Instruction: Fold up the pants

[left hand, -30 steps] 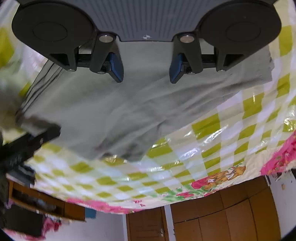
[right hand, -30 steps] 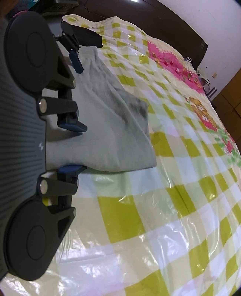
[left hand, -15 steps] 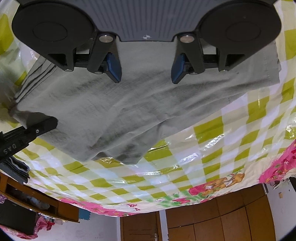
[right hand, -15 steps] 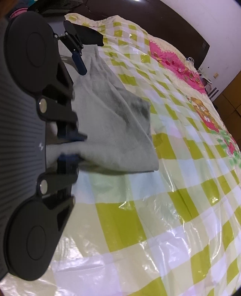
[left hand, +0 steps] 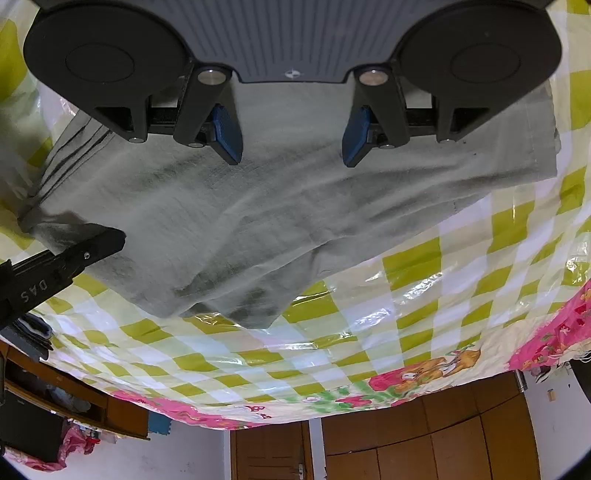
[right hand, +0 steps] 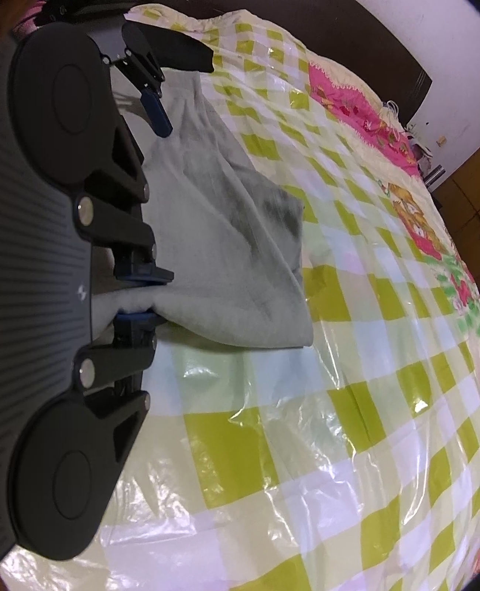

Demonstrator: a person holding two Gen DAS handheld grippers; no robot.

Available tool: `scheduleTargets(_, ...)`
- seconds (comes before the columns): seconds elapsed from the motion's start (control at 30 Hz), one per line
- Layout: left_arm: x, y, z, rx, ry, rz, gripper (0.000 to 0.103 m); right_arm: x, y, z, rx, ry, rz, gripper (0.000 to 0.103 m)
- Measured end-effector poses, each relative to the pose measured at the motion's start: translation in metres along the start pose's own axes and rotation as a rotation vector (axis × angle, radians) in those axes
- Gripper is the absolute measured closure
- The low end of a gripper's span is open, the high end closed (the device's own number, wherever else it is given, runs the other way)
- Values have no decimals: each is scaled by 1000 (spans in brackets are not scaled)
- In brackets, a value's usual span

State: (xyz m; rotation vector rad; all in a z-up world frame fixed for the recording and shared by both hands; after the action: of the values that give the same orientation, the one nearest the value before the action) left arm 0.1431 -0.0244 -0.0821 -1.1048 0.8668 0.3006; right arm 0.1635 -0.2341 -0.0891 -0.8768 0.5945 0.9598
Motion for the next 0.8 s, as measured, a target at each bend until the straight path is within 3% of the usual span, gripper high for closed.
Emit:
scheduleTargets(0.17, -2, 2, -1, 0, -5, 0, 30, 1, 2, 1, -8, 15, -7, 84)
scheduleTargets(0.3, -4, 5, 2, -4, -10, 5, 30, -5, 3, 0, -16, 21, -24, 94)
scheduleTargets(0.43, -8, 12, 7, -12, -24, 12, 30, -10, 4, -2, -11, 19, -30, 94)
scheduleTargets(0.5, -11, 14, 8, -14, -31, 14, 30, -11, 6, -3, -7, 9, -27, 88)
scheduleTargets(0.8, -17, 12, 1, 1, -32, 11, 30, -6, -10, -11, 11, -4, -28, 79)
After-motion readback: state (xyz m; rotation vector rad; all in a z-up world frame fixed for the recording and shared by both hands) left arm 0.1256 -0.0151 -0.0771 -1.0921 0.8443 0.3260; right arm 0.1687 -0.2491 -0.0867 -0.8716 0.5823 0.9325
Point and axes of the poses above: each gripper's, at about its wrist camera, not at the fingertips, and x roughly the way its jaws point, z to its left, y to its underside, the point moved 9 cm from there along x, roughly the way its jaws point, and after that the axes turned 10 degrees about x, right-handed, at the moved point
